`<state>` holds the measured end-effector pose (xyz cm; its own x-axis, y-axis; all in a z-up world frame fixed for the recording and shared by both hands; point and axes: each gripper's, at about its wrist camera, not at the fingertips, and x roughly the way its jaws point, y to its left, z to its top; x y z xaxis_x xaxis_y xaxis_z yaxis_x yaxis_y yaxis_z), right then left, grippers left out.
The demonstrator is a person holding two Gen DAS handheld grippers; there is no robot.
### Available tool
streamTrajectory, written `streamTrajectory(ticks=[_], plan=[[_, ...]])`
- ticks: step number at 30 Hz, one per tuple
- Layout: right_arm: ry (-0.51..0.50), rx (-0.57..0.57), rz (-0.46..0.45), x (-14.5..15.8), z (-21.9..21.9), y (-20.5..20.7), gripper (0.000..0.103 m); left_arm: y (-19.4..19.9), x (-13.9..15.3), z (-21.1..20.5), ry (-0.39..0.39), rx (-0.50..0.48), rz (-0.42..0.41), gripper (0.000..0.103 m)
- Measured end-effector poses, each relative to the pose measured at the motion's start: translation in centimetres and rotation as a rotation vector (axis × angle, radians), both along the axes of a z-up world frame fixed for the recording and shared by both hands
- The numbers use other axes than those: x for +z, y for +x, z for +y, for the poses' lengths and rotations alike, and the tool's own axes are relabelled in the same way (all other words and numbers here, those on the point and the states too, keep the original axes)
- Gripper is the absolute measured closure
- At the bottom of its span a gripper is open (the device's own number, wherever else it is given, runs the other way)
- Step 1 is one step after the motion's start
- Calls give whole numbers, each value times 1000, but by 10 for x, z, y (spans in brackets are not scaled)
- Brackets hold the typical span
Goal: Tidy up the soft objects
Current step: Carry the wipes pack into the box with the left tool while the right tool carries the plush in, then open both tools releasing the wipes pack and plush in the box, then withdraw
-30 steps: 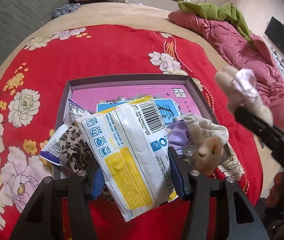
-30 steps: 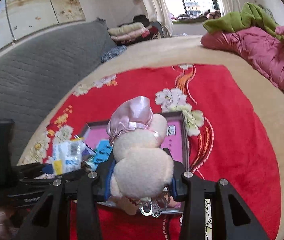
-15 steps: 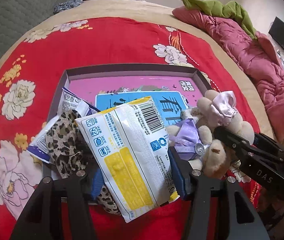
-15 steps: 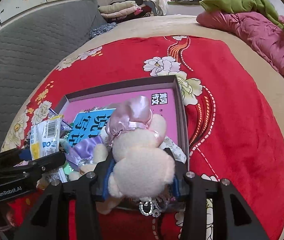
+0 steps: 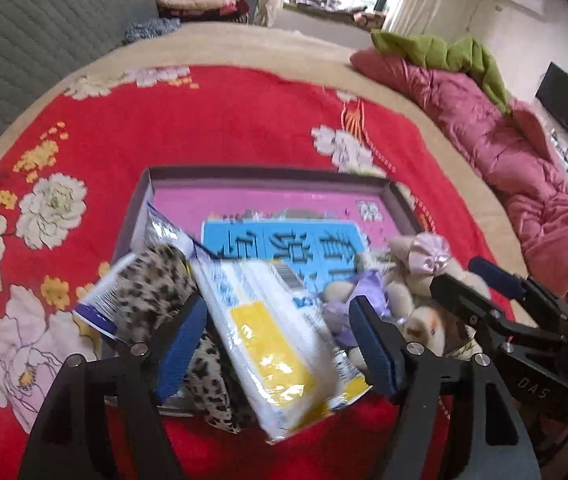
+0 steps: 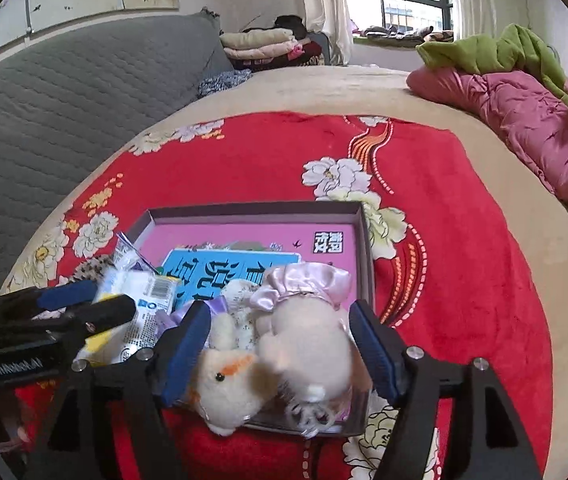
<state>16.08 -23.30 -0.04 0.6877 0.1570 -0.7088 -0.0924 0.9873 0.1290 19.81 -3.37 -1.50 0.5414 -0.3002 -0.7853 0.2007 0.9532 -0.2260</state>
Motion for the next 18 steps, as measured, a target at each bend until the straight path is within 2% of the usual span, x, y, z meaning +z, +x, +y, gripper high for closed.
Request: streamTrajectory(ticks=[7, 11, 15, 18], plan=[[16, 4, -66, 27, -2, -26, 31, -16, 35, 11, -5, 43, -107, 25], [2, 15, -103, 44, 8, -49, 28, -32, 48, 17, -3, 76, -128, 25], [-2, 21, -114, 48, 16, -70, 26, -55, 59, 27, 10, 138, -157, 25], [-13, 13, -102, 44, 21, -81, 26, -72, 63, 34, -9, 146, -164, 25]])
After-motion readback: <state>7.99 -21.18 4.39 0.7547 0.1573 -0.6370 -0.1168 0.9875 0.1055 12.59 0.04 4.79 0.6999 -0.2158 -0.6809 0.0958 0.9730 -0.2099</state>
